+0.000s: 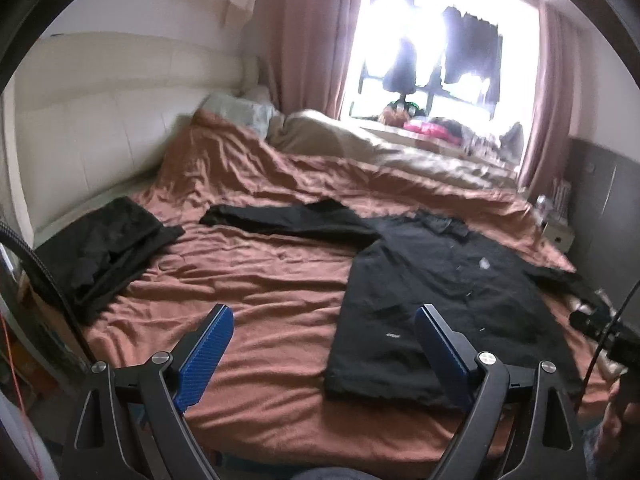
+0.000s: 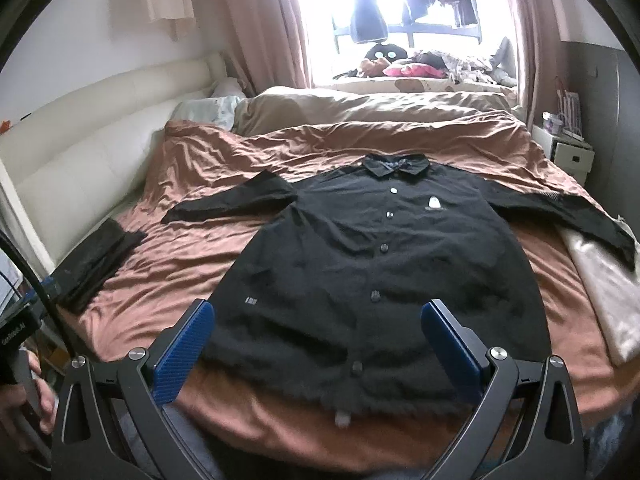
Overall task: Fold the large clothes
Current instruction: 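Move both tools down toward the black shirt's sleeve and side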
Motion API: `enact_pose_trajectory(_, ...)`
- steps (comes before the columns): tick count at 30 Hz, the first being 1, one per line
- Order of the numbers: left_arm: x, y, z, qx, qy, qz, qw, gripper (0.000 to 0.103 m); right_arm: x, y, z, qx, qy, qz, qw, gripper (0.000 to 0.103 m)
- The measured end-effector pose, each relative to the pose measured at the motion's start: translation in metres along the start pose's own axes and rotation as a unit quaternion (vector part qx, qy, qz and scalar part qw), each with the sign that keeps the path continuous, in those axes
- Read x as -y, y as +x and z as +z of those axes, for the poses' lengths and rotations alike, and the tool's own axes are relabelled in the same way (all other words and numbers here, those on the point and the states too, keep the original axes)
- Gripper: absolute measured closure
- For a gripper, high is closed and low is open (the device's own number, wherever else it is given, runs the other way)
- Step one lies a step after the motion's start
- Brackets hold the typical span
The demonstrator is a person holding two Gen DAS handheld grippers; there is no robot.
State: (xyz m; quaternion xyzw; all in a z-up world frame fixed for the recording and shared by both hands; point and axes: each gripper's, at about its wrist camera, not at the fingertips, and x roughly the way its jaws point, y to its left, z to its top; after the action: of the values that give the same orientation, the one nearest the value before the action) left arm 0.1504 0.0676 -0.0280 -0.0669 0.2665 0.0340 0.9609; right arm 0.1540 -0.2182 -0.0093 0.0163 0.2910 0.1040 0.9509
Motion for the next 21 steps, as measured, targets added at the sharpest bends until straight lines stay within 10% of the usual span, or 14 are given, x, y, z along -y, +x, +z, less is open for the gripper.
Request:
enact_pose_trajectory(12, -0.04, 0.101, 0.065, -0.037, -0.019, 0.026, 0.9988, 0.01, -0.006, 0.115, 0.054, 0.003, 0.008, 0.0, 1.0, 0.0)
enact_pose_trajectory(21, -0.076, 0.183, 0.112, -0.066, -0.004, 0.047, 0.9967, 0.024, -0.001, 0.206, 0.088, -0.028, 0.035, 0.033, 0.998, 0.033)
